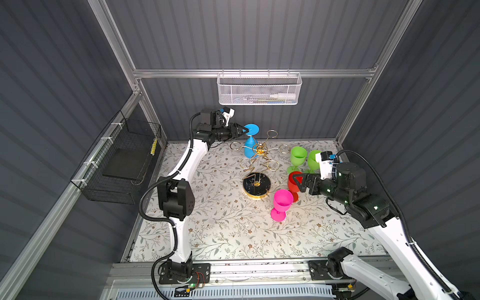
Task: Take the wine glass off the wine glass rack
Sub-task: Pick up the wine glass from the wine glass rack.
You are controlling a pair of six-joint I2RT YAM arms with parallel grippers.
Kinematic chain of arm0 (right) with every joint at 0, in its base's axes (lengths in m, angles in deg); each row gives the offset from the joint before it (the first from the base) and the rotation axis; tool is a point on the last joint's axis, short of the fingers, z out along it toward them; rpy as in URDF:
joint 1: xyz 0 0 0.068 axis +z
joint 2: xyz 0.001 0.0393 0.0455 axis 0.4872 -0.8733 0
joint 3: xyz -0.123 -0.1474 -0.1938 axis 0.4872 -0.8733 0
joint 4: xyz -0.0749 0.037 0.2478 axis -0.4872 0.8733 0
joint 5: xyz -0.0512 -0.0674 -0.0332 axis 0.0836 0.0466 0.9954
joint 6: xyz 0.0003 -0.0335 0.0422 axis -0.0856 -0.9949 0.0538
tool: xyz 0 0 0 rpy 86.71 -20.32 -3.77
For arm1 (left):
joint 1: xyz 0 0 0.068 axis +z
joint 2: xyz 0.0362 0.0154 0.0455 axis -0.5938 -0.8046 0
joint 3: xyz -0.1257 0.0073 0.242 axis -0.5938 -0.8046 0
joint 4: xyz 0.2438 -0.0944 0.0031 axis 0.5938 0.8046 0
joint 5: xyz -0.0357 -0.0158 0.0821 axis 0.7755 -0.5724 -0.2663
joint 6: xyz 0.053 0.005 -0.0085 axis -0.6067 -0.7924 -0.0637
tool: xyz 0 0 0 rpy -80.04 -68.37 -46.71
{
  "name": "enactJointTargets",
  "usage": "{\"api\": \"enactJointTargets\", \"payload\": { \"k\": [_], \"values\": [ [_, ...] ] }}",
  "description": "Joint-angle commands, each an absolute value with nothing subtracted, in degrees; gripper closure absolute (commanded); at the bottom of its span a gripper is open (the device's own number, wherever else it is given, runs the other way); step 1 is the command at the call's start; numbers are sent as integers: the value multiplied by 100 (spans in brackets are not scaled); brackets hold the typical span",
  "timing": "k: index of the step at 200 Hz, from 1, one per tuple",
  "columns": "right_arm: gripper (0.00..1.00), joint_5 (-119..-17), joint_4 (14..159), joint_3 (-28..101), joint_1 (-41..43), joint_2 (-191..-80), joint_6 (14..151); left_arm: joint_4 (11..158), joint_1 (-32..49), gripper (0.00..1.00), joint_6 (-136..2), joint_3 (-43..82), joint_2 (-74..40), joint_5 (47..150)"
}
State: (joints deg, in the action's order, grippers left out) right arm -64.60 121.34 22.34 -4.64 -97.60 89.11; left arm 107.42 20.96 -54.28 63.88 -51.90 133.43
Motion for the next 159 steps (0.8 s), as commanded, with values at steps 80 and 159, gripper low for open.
{"api": "enactJointTargets", "payload": {
  "k": [80,159],
  "values": [
    [9,-6512,12046,2262,-483,-9710,8927,10958,2061,79,-5585,6653,-5214,13415],
    [8,-6520,12034,2244,-486,-9697,8954,10984,2061,86,-5501,6702,-5167,13437]
  ]
}}
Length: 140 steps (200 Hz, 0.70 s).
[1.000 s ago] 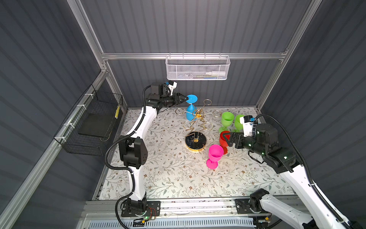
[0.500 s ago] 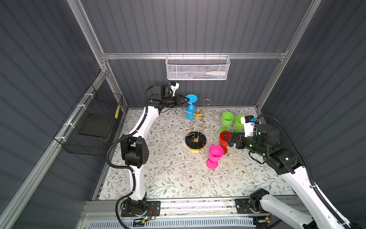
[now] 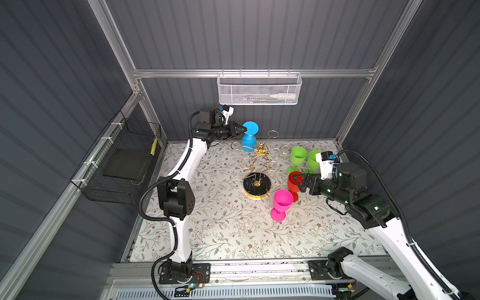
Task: Take the wine glass off the wine glass rack
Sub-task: Pick up the wine glass from the wine glass rack.
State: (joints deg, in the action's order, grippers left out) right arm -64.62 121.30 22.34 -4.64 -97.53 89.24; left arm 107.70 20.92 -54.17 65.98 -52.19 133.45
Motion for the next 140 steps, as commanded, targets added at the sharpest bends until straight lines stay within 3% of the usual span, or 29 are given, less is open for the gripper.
{"api": "enactJointTargets", "payload": {
  "k": [1,140],
  "values": [
    [8,-6520,12029,2246,-484,-9697,8958,10980,2061,86,-5499,6702,-5163,13437],
    [8,-6578,11997,2241,-482,-9709,8980,10717,2122,90,-5042,6708,-5065,13524]
  ]
}}
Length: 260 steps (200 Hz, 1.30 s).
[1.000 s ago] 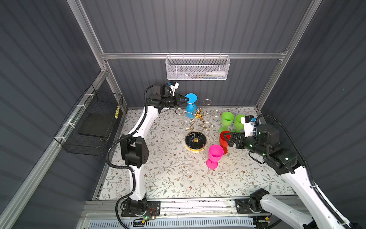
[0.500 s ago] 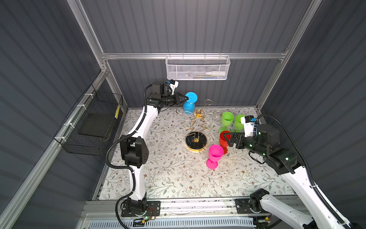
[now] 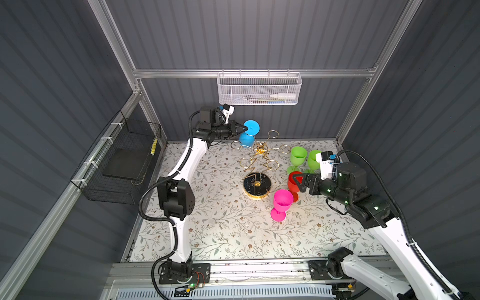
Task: Take the wine glass off the wine glass rack
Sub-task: Pick up the wine glass from the wine glass rack.
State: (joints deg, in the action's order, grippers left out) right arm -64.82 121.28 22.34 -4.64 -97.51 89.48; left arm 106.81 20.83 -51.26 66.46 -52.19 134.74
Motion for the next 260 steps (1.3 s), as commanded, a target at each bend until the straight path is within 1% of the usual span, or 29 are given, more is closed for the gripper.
{"api": "enactJointTargets", "payload": {
  "k": [1,36,61,83,94,199,260],
  "values": [
    [8,-6580,11988,2245,-482,-9707,8980,10714,2122,90,-5041,6705,-5064,13525],
    [8,-6607,11975,2266,-483,-9724,8989,10560,2174,91,-4878,6593,-4989,13558],
    [8,-6618,11966,2266,-486,-9725,9006,10365,2221,97,-4710,6480,-4917,13647],
    [7,-6639,11946,2266,-490,-9724,9032,10206,2237,98,-4570,6429,-4870,13739],
    [7,-6652,11943,2269,-484,-9724,9041,10115,2237,100,-4477,6405,-4867,13811],
    [7,-6671,11961,2293,-481,-9715,9066,8362,2405,100,-2996,5853,-4722,14459],
    [7,-6653,11979,2295,-492,-9704,9068,8614,2439,100,-3161,5806,-4602,14648]
  ]
}}
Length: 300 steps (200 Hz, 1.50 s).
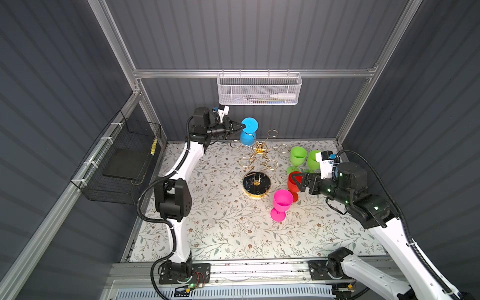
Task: Take the wine glass off the wine glass rack
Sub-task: Pick up the wine glass from the wine glass rack.
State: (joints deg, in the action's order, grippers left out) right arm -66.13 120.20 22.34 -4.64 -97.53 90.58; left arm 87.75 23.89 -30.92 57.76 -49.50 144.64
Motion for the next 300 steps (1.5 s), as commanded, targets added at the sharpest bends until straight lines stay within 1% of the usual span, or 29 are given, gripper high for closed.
{"api": "enactJointTargets", "payload": {
  "k": [1,57,104,259,300],
  "values": [
    [7,-6653,11975,2294,-486,-9705,9068,8626,2439,100,-3169,5806,-4599,14649],
    [7,-6653,11973,2288,-481,-9725,9068,9192,2408,100,-3643,5746,-4563,14721],
    [6,-6653,11977,2293,-483,-9717,9072,9690,2268,100,-4044,5928,-4647,14746],
    [6,-6662,11977,2356,-481,-9741,9103,9885,1999,100,-4172,6188,-4894,14881],
    [6,-6679,11958,2389,-482,-9768,9112,10360,1982,100,-4452,6358,-4969,14874]
  ]
}}
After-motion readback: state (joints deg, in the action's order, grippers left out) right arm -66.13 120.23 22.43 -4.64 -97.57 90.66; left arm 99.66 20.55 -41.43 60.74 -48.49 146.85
